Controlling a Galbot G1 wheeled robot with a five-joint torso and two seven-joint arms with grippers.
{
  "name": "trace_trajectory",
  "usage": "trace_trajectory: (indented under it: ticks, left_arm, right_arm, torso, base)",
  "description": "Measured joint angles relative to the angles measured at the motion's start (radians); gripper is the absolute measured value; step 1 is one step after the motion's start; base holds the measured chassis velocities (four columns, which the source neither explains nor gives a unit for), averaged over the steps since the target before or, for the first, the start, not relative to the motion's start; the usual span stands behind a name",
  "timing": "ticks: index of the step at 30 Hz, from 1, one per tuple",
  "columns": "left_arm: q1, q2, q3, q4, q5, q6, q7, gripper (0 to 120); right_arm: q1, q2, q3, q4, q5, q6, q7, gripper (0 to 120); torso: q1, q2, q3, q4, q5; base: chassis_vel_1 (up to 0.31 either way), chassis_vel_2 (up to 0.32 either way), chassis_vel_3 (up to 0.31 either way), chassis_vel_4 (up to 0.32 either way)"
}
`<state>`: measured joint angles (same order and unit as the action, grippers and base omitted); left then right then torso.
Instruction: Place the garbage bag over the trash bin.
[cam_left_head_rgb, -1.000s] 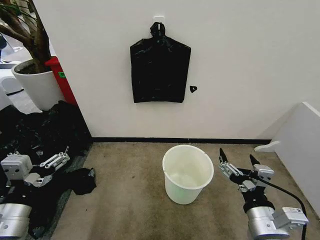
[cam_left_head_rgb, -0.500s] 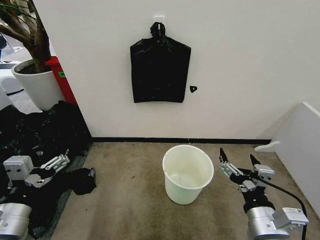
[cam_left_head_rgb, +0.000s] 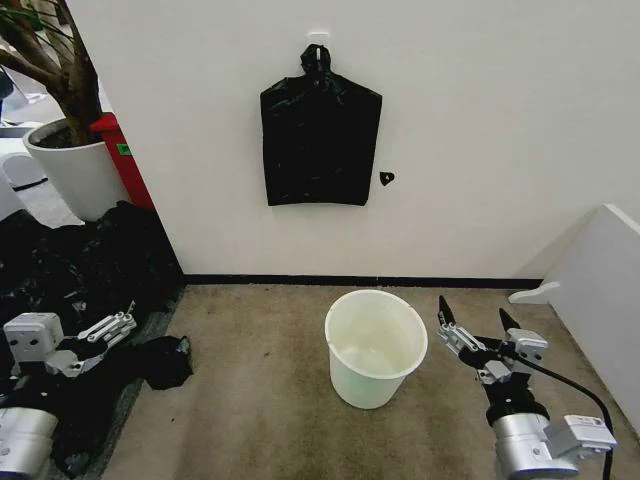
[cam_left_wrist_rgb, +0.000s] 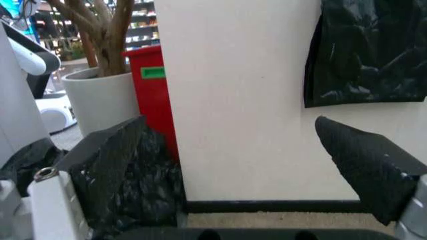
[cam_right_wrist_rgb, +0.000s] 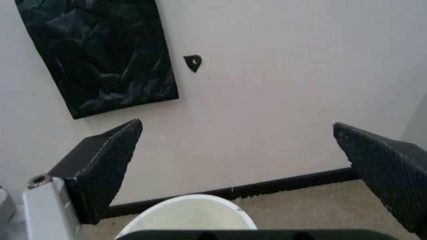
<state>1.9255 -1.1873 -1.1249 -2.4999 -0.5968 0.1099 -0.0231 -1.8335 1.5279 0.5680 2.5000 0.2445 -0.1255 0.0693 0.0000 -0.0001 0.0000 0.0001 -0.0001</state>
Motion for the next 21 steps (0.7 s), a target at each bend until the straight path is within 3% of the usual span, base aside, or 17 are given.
trace_trajectory:
  ticks: [5, 13, 21]
  left_arm:
    - [-0.033, 0.06, -0.049, 0.0, -0.057, 0.006, -0.023, 100]
    - [-0.005, 0.036, 0.015, 0.0, 0.017, -0.079, 0.017, 100]
    - [-0.006, 0.06, -0.022, 0.0, -0.023, -0.064, 0.006, 100]
  right_arm:
    - [-0.001, 0.004, -0.005, 0.0, -0.004, 0.001, -0.001, 100]
    - [-0.006, 0.004, -0.001, 0.0, -0.006, 0.005, -0.003, 100]
    - [-0.004, 0.007, -0.002, 0.0, -0.006, 0.006, -0.002, 100]
  torso:
    - [0.0, 0.0, 0.0, -0.0003, -0.0002]
    - [0.0, 0.0, 0.0, -0.0001, 0.0001]
    - [0.0, 0.0, 0.0, -0.0001, 0.0]
  base:
    - [0.0, 0.0, 0.0, 0.0]
    - [0.0, 0.0, 0.0, 0.0]
    - [0.0, 0.0, 0.0, 0.0]
